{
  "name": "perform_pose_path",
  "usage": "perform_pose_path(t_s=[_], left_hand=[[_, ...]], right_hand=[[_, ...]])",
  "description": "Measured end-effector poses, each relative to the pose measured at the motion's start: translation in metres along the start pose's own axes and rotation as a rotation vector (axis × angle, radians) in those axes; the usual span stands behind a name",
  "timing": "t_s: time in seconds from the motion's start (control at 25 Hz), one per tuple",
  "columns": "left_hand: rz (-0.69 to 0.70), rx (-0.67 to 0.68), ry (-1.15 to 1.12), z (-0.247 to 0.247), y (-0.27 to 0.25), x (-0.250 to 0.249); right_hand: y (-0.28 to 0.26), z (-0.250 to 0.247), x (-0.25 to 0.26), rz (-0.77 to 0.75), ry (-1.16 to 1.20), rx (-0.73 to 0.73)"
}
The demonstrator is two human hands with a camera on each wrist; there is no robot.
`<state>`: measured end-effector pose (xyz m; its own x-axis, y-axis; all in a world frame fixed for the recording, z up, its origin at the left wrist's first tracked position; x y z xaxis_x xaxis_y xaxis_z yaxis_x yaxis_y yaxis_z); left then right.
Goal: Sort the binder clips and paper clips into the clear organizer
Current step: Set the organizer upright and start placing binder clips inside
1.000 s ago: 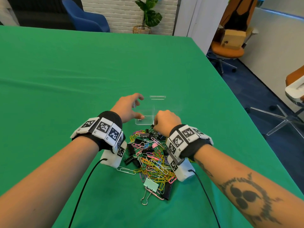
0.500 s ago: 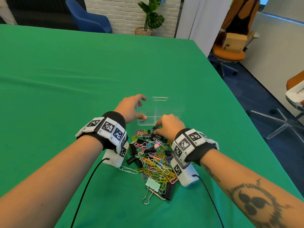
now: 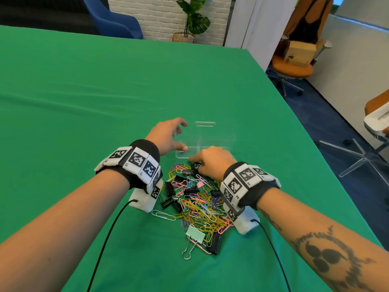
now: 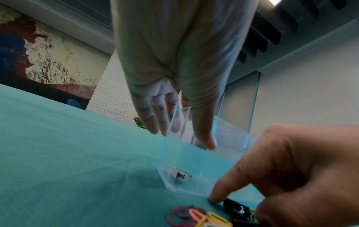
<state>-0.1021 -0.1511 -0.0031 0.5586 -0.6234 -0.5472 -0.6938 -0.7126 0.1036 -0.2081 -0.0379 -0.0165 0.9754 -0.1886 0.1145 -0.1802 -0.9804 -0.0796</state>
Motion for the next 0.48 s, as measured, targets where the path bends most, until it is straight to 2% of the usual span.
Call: perform_pose_path(t_s=[0.08,0.36,0.48], left_hand=[[0.005,0.005,0.004,0.000,0.001,0.000],[0.013,0.007,0.004,-0.001,0.000,0.000],[0.015,0.006,-0.008,0.000,0.000,0.000]], right_hand=[[0.004,-0.003,0.002,-0.037,-0.091,0.012],[0.002,-0.003,-0.002,-0.004,-0.156,-0.014],[-0.012,-0.015,-0.002,-0.035,-0.050,-0.096]])
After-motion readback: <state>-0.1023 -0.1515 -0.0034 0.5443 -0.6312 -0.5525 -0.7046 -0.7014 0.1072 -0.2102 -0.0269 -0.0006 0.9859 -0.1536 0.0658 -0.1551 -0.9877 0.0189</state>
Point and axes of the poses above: each hand's wrist, its own y-axis towards the middle knuckle, its own z-axis out of the palm, x = y × z, the point moved 1 cm from there along y, towards the middle knuckle, and after that the axes turned 8 degrees about -x, right-handed, at the moved point
